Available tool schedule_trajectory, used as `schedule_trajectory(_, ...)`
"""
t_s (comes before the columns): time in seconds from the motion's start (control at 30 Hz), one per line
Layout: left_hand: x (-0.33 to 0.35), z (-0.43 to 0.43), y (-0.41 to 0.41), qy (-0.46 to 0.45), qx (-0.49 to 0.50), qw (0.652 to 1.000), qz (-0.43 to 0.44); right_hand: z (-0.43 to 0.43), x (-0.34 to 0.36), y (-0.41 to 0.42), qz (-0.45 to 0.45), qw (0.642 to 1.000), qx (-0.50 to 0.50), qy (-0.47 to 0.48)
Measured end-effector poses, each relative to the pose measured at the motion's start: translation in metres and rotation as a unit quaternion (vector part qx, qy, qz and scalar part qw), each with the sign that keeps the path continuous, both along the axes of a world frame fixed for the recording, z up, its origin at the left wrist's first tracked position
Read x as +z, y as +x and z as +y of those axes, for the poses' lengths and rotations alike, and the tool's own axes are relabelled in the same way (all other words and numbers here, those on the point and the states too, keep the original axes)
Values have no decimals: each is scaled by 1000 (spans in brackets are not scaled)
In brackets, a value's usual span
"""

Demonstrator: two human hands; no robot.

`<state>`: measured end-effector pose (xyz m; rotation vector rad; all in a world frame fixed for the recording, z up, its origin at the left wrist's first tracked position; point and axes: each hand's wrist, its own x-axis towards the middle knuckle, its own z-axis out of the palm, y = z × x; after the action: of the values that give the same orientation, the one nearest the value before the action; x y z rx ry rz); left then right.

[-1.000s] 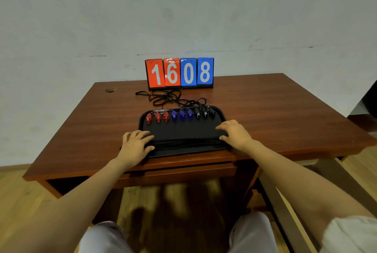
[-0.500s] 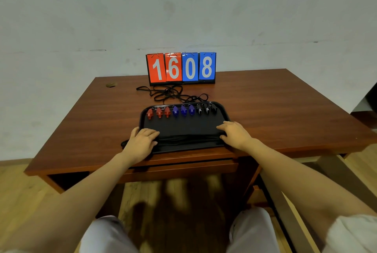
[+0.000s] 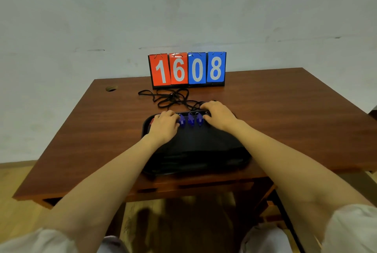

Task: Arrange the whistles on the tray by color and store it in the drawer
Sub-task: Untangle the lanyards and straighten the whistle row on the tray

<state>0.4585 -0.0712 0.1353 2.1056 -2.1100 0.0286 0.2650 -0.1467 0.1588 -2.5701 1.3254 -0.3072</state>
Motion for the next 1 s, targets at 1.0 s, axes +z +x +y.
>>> schedule_trajectory(1.0, -25, -127, 68, 11, 103, 986, 128, -111, -47, 132, 31, 994, -15, -99)
